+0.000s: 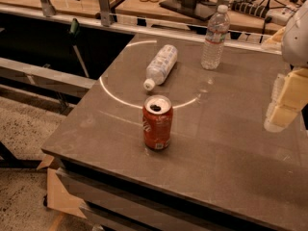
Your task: Move water bottle near coke can
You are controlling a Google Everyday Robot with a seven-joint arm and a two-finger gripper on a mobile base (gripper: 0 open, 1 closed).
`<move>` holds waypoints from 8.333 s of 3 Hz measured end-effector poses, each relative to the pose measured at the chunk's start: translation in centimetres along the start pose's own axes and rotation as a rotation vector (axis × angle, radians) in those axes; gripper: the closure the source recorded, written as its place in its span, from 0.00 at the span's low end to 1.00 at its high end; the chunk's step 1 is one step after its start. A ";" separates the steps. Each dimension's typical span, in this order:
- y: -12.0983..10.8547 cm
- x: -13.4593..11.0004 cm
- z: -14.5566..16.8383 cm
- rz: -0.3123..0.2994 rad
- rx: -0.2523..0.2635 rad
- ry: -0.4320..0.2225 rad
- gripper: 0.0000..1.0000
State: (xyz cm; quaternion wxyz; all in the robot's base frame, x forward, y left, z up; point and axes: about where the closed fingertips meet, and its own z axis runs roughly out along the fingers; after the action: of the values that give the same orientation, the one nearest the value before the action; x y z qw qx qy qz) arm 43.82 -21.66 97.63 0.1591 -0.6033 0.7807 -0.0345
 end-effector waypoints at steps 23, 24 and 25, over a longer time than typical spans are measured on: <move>-0.7 -5.4 6.2 0.270 -0.216 -1.194 1.00; 1.6 -6.0 7.0 0.283 -0.230 -1.208 1.00; 3.7 -7.0 7.5 0.290 -0.255 -1.226 1.00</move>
Offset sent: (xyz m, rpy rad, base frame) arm 0.0068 0.0003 0.0001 0.0565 -0.0160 -0.0092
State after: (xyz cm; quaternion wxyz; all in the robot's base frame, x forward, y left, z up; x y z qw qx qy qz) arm 44.07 -12.92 91.05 0.5065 -0.4160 0.6198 0.4315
